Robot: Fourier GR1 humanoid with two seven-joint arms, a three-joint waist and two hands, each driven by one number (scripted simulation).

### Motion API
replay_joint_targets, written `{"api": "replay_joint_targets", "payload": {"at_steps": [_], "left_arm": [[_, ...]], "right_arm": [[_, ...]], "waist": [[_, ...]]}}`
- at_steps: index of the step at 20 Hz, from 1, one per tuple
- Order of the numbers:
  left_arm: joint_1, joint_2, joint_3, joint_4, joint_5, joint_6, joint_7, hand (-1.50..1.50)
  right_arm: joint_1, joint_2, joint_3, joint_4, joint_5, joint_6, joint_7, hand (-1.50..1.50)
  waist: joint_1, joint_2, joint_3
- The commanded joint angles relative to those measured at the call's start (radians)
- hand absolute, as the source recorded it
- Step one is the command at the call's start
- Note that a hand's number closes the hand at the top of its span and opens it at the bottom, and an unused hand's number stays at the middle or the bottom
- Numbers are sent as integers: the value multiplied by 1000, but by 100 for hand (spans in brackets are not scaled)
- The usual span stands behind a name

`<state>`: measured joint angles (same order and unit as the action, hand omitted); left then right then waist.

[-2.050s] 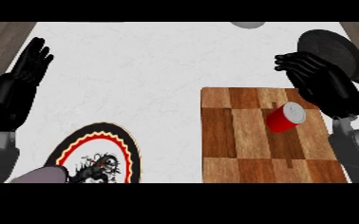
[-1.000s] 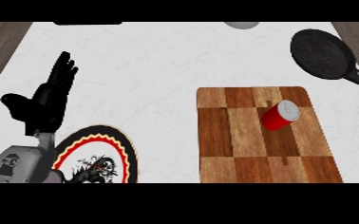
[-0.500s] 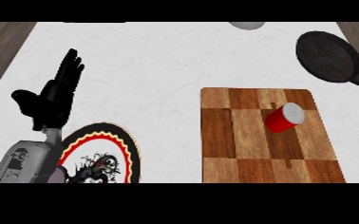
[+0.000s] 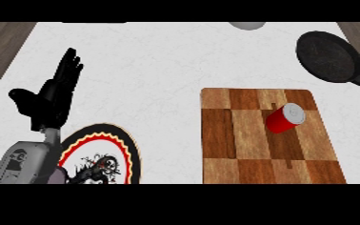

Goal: Pick the can from the cutting board and place it in the pan

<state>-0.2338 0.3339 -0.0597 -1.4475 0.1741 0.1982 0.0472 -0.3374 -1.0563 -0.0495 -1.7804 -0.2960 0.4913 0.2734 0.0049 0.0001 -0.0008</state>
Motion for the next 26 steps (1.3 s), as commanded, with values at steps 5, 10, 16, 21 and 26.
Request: {"api": "replay_joint_targets", "payload": {"at_steps": [5,10,16,21,26], "left_arm": [[34,-22,13,-28,-35,-12,-10,0],[-20,-70,18,75,-63,-21,-57,0],[-32,-62,41,-13,-62,-22,53,0],[-1,-62,70,-23,-56,-61,44,0],[-2,-82,73,-13,-87,-58,19,0]], "right_arm": [[12,132,87,-159,68,-48,270,-150],[-28,218,110,-29,248,-24,207,-150],[-40,228,98,63,304,92,188,-150],[27,266,54,84,343,164,86,-150],[76,332,105,39,443,172,57,-150]], "waist": [[-6,-2,0],[-4,2,0],[0,1,1],[-5,0,1],[-9,-1,1]]}}
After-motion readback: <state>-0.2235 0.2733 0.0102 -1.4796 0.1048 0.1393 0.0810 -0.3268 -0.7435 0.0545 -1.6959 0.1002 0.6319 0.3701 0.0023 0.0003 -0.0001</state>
